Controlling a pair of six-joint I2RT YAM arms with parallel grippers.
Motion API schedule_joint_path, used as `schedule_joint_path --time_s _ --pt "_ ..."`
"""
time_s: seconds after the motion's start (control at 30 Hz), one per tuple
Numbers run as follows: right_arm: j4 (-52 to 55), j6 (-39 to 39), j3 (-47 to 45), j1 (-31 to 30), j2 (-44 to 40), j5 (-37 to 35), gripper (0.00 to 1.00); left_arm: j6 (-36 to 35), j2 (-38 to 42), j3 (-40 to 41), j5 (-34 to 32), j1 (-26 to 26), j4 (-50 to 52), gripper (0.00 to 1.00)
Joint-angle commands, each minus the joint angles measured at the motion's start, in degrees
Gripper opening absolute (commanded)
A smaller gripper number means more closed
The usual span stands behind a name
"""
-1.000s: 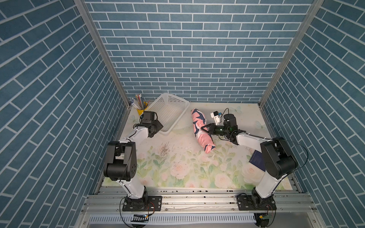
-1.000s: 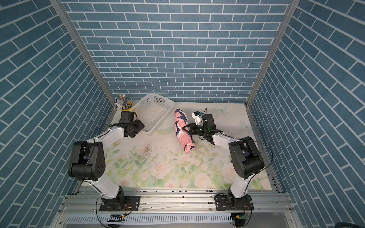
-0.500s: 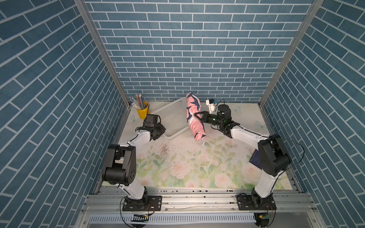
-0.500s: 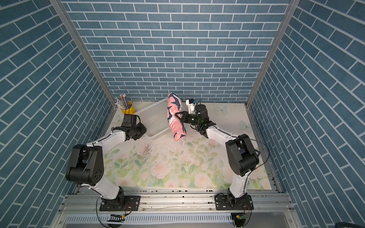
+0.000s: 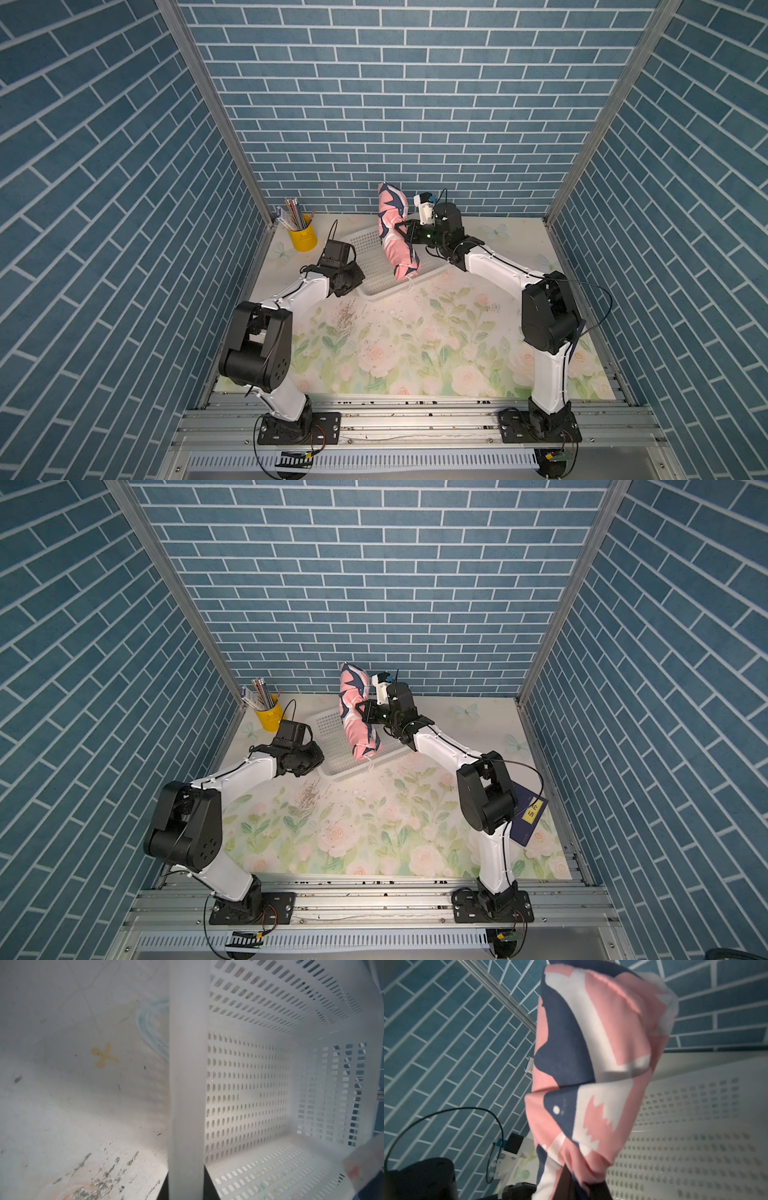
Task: Roll up the shorts
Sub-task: Place the bin at the center of the board.
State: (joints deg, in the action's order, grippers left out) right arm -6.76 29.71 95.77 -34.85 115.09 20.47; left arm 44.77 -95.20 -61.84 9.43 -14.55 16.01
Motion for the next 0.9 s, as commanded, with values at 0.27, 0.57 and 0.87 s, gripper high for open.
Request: schedule_joint_path --time_s 0.27,0.57,0.87 --pt "15.4 -54.4 2.3 -0.3 0.3 -15.8 0.00 -21.9 -9.0 -13.4 -2.9 0.3 14.4 0.00" --pt "6.0 -80.3 -15.4 -0.7 -8.6 -12.6 0.00 -28.8 -15.6 -18.6 -4.1 0.4 17.2 0.00" --pt "12.9 -89.6 -13.1 -3.5 -7.3 -8.8 0.00 -31.3 -18.5 -24.6 -7.8 0.4 17.9 0.00"
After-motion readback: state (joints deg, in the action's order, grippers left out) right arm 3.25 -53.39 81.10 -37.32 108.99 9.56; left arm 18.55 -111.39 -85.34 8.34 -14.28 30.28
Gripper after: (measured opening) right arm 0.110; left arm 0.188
